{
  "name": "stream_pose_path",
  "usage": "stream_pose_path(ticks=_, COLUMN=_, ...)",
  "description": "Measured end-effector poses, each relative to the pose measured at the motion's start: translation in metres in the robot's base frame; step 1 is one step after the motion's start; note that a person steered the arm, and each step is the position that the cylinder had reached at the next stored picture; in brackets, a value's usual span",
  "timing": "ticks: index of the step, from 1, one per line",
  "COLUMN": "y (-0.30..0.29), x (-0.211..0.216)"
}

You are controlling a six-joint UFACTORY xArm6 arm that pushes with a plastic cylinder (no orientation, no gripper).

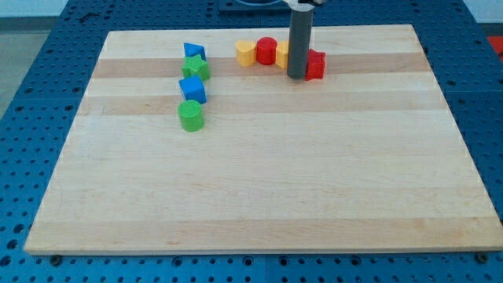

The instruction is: Slide the red star to the right side of the yellow hexagon

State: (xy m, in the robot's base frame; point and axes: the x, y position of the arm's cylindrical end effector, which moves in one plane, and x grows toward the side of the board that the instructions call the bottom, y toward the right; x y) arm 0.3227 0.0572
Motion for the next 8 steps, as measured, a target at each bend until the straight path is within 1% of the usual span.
stream_pose_path(ticks=1, y=-0.01, x=0.052)
stream_pose_path(ticks=2, y=0.01, x=0.062)
stream_pose_path(ticks=3, y=0.057, x=0.057)
stream_pose_path(ticks=4, y=0.066, x=0.046)
stream_pose_path(ticks=6, y=0.052, x=0.049)
stream_pose_path(ticks=7, y=0.044, x=0.044)
stream_pose_path(ticks=8, y=0.044, x=0.002)
